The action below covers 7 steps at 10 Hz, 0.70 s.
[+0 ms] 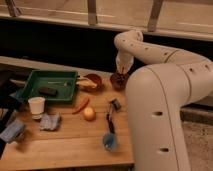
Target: Place grapes in purple bowl
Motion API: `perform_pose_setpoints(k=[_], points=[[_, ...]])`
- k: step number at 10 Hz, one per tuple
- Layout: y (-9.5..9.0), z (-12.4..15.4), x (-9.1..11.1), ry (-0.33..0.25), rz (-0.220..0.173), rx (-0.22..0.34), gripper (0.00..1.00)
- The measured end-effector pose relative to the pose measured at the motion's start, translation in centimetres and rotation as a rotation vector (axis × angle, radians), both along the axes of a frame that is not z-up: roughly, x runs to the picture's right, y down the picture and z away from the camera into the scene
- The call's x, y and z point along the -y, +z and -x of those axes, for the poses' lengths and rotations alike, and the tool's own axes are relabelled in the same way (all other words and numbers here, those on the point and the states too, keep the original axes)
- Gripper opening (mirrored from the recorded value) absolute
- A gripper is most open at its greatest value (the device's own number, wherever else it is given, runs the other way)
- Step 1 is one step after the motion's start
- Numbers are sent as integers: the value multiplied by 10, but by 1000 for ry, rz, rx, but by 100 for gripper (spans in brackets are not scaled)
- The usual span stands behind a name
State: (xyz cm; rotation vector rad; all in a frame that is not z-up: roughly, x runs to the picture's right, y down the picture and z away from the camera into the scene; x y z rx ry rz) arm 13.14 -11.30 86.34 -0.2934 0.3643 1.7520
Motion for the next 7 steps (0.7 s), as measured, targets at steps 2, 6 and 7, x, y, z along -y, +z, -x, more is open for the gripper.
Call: perform_pose_setpoints(k=[2,6,7], points=[[5,-5,4,41,-32,39,2],[23,3,2,121,-70,146,39],[23,3,2,122,-71,146,42]])
